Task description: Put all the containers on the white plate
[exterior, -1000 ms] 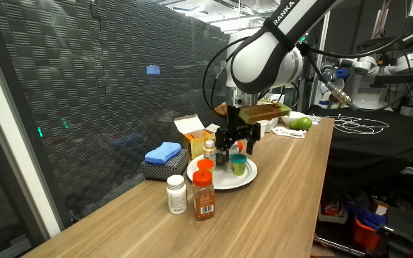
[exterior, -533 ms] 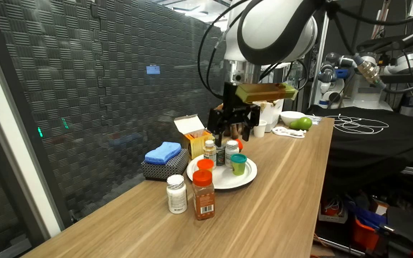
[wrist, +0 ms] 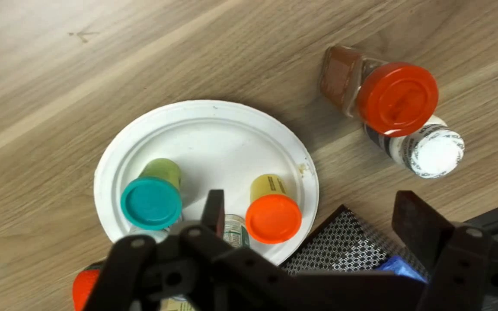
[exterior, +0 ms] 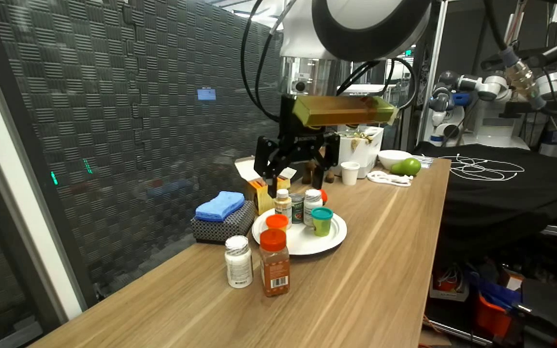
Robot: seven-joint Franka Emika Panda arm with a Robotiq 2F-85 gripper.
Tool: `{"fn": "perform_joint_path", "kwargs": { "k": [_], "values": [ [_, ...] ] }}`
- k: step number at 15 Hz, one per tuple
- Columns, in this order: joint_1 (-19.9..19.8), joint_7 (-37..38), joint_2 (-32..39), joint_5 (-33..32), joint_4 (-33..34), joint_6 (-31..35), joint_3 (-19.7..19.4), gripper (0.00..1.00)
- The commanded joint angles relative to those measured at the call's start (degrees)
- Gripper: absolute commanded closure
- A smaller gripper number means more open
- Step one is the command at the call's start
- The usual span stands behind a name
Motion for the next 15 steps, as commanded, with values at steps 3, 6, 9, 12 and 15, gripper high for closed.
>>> {"fn": "perform_joint_path", "kwargs": {
  "k": [3, 6, 9, 12, 15],
  "values": [
    [1.40, 3.03, 1.44, -0.87, 3.17, -3.48, 1.83, 0.00],
    [1.89, 2.71, 2.87, -0.48, 4.10, -4.01, 2.31, 0.00],
    [2.37, 2.26, 4.68, -0.03, 5.15, -4.68, 2.35, 0.00],
    [2.74, 1.28, 6.30, 0.73, 6.31, -5.01, 2.36, 0.00],
    [2.92, 0.11, 7.56, 2.13, 7.51, -4.97, 2.49, 0.00]
  ]
}}
